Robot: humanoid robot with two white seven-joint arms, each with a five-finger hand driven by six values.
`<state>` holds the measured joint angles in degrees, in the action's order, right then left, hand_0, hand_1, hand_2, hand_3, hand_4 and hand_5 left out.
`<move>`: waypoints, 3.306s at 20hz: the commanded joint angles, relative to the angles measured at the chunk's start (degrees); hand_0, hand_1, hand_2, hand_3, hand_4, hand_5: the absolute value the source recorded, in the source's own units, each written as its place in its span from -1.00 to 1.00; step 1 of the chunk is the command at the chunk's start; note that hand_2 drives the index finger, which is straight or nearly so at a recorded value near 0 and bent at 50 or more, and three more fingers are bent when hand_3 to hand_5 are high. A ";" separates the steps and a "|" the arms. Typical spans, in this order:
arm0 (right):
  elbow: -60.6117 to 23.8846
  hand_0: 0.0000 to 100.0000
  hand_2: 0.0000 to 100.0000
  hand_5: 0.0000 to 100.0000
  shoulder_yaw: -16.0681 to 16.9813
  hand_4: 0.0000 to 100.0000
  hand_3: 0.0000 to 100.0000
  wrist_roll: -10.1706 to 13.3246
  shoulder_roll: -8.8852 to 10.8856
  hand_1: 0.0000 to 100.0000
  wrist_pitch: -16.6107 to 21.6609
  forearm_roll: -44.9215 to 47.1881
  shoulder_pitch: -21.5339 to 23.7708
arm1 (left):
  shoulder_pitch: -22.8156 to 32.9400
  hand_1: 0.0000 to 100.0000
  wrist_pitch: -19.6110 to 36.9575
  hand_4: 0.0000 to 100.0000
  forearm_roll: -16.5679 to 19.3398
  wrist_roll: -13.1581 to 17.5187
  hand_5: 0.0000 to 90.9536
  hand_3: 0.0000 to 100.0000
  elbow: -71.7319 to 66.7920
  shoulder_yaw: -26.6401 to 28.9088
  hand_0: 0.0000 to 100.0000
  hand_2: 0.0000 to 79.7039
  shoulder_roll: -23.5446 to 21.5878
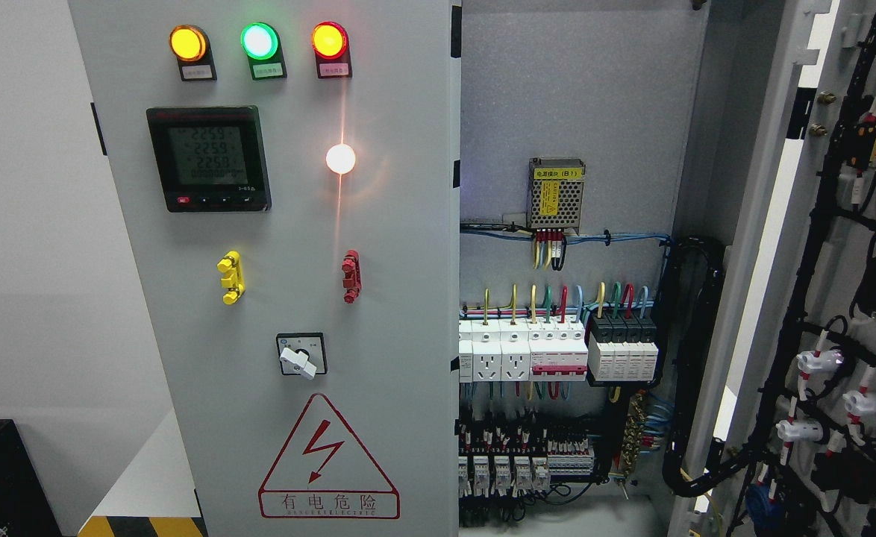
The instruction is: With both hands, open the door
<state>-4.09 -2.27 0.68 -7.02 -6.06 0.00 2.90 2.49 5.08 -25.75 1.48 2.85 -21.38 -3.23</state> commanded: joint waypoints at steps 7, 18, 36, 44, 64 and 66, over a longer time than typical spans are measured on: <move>-27.59 -0.62 -1.00 -1.00 0.16 -1.00 -1.00 0.11 1.48 -1.00 -0.01 0.70 6.58 | -0.64 -1.00 0.02 -1.00 3.95 -0.51 -1.00 -1.00 -3.82 3.45 -1.00 -1.00 6.48; -72.08 -0.62 -1.00 -1.00 -2.38 -1.00 -1.00 0.11 4.64 -1.00 0.17 0.79 20.73 | -0.20 -1.00 0.46 -1.00 3.69 0.28 -1.00 -1.00 -3.20 3.54 -1.00 -1.00 5.95; -104.79 -0.62 -1.00 -1.00 -13.01 -1.00 -1.00 0.20 12.99 -1.00 19.59 0.79 26.28 | -0.20 -1.00 -0.16 -1.00 3.87 0.19 -1.00 -1.00 -3.73 3.45 -1.00 -1.00 5.60; -107.08 -0.62 -1.00 -1.00 -14.61 -1.00 -1.00 0.46 11.95 -1.00 19.59 0.79 18.29 | -0.11 -1.00 0.37 -1.00 3.78 0.19 -1.00 -1.00 -3.47 3.54 -1.00 -1.00 5.69; -108.76 -0.62 -1.00 -1.00 -14.43 -1.00 -1.00 0.55 2.63 -1.00 12.67 7.63 -4.39 | -0.55 -1.00 -0.25 -1.00 3.95 -4.71 -1.00 -1.00 -3.20 3.01 -1.00 -1.00 7.27; -108.85 -0.62 -1.00 -1.00 -14.26 -1.00 -1.00 0.55 2.71 -1.00 11.33 8.79 -5.62 | -0.64 -1.00 -0.25 -1.00 3.95 -6.57 -1.00 -1.00 -3.20 3.01 -1.00 -1.00 7.36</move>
<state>-110.97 -16.19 0.95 -1.04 7.64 4.41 2.68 0.97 5.01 -21.87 -2.70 0.00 -18.07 3.59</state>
